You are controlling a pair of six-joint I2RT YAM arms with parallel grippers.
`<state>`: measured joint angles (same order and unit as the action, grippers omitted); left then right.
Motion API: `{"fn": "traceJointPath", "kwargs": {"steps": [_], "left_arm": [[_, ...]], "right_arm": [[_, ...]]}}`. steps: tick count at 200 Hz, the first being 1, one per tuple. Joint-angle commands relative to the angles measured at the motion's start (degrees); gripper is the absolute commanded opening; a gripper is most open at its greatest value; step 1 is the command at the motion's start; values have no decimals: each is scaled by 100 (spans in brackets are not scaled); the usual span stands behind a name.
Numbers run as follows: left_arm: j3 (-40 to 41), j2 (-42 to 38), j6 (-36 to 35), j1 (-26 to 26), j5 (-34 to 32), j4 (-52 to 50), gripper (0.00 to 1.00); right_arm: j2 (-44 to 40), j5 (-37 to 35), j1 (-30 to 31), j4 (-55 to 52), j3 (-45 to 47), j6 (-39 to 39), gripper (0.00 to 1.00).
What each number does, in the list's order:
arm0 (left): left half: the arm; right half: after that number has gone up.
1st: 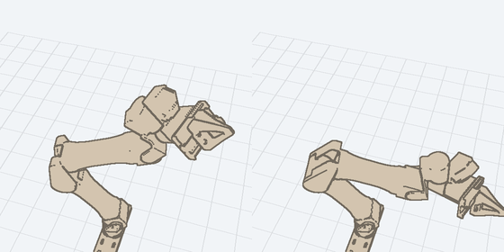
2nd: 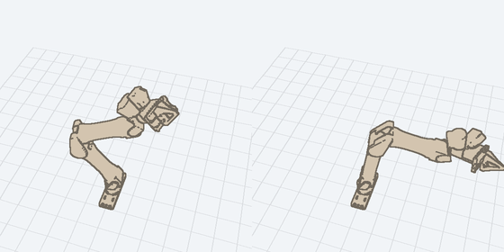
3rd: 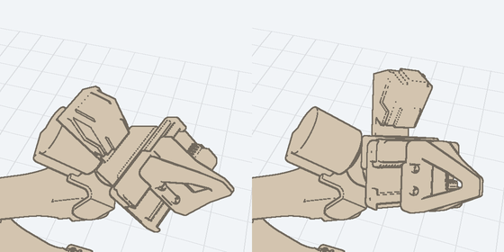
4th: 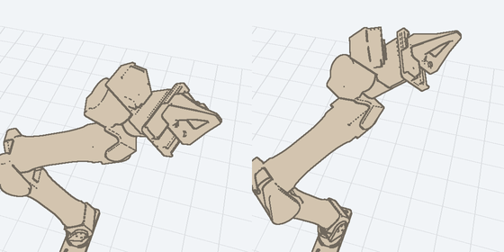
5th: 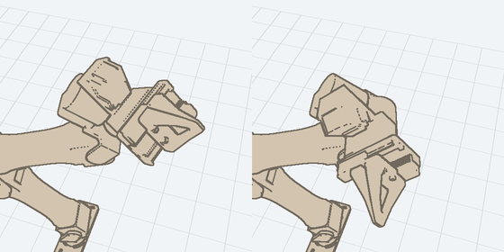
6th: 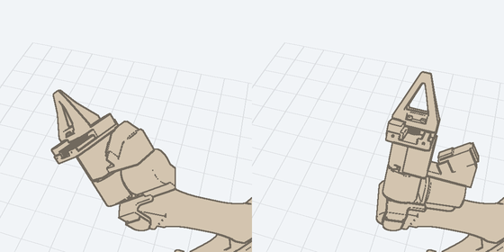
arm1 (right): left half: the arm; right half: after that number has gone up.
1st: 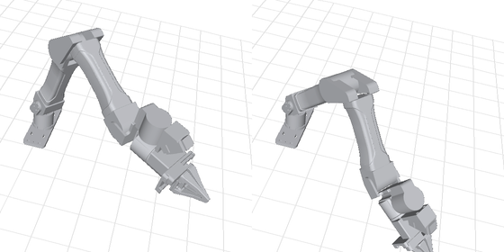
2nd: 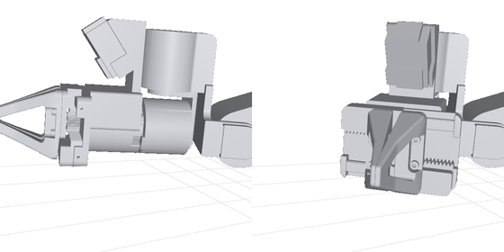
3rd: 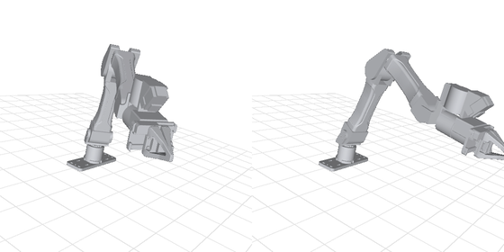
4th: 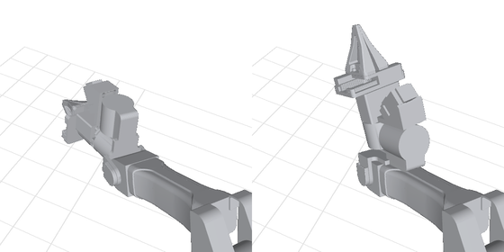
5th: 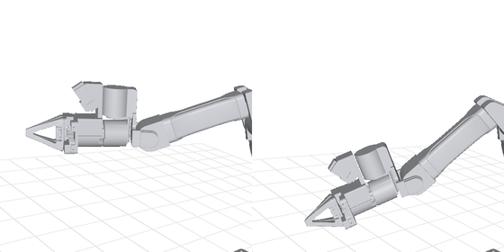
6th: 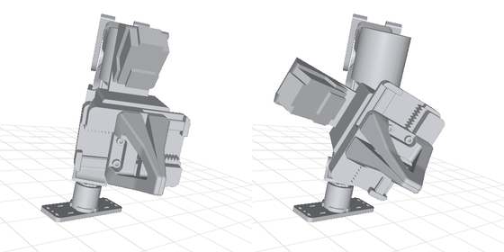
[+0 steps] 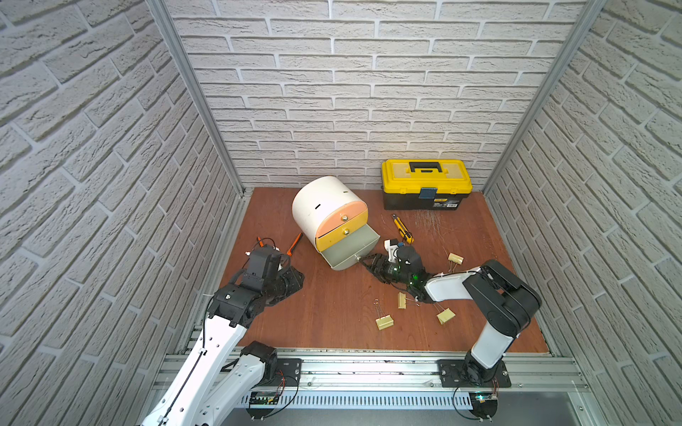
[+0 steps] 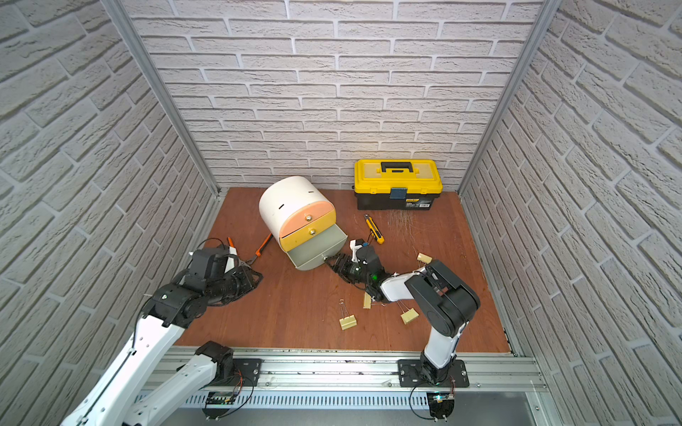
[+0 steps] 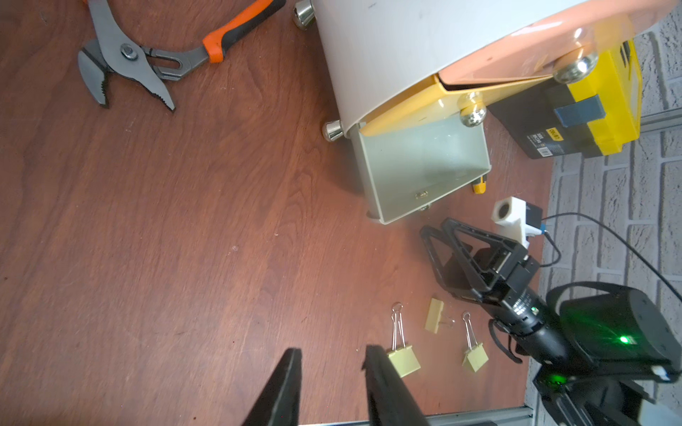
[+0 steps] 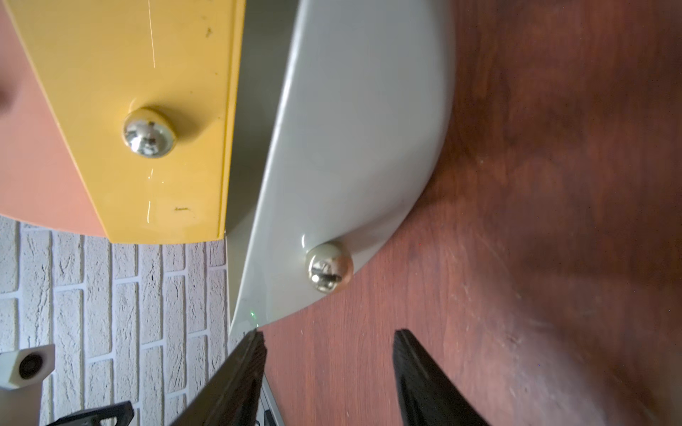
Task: Put the binder clips in the drawer according to color
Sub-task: Open the drawer in the storage box, then pick up the binder clip at the center of the board.
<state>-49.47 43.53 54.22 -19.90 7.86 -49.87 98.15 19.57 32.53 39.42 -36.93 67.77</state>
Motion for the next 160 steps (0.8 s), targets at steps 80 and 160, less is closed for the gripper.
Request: {"fn": "traceJointPath", "kwargs": {"steps": [80,160], "left_arm": [[479,184,250,-195,-124,798,35],[726,585,607,-1101,-535,1448,35]], "right_arm": [[-2168,-757,51,-5543,-706,-2584,63],[-2447,-1671,108,-7568,-896,-2936,55]]}}
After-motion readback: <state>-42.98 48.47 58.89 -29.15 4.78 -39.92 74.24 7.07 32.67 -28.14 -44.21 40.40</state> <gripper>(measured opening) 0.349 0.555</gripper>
